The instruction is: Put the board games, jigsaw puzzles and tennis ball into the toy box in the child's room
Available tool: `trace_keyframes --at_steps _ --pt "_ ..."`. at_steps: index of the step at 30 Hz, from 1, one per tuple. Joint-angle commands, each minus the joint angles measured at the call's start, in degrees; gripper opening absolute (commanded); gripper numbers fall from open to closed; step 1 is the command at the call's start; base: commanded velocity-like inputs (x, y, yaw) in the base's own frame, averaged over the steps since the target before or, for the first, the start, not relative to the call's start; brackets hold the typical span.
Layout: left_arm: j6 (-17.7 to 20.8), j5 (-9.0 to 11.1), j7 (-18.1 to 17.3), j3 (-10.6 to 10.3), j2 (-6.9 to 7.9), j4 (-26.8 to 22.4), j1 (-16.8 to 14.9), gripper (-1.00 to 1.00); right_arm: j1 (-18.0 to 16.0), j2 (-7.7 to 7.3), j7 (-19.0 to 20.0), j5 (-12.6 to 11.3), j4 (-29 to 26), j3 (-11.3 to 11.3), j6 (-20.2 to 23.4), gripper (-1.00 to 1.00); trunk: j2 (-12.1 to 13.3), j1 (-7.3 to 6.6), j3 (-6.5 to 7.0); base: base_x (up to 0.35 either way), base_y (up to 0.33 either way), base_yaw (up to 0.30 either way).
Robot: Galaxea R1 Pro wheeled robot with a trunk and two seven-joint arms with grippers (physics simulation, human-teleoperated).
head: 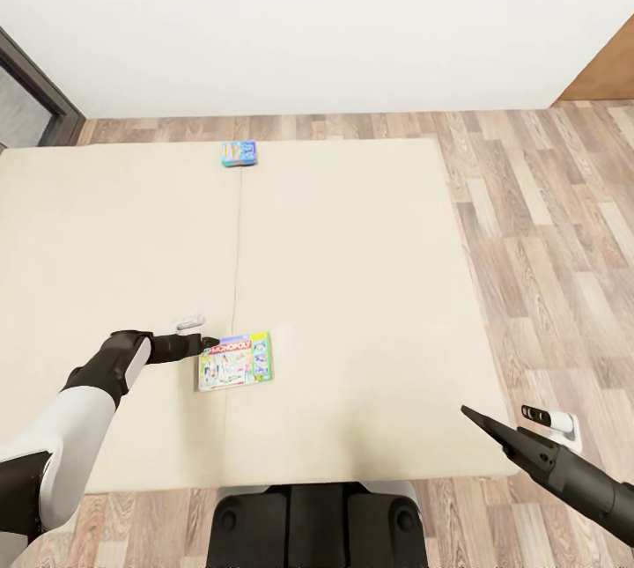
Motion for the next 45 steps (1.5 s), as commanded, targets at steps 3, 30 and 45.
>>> trace_keyframes --at_steps 3,30,45 --pt "0.35 -0.35 -0.53 0.4 0.0 -0.06 -0.03 1.0 -0.02 -0.07 0.33 -0.04 0.0 -0.39 0.49 1.0 -0.09 0.03 -0.35 0.0 0.0 0.0" --pt "0.23 -0.36 -3.25 0.41 0.23 -0.14 0.0 1.0 -0.02 0.16 0.57 0.62 0.09 -0.78 0.25 1.0 -0.09 0.03 -2.88 0.0 0.0 0.0" --pt "-2.34 -0.36 -3.91 0.3 0.29 -0.15 -0.03 1.0 -0.01 0.41 0.64 0.64 0.09 -0.78 0.18 1.0 -0.09 0.03 -4.29 0.0 0.0 0.0"
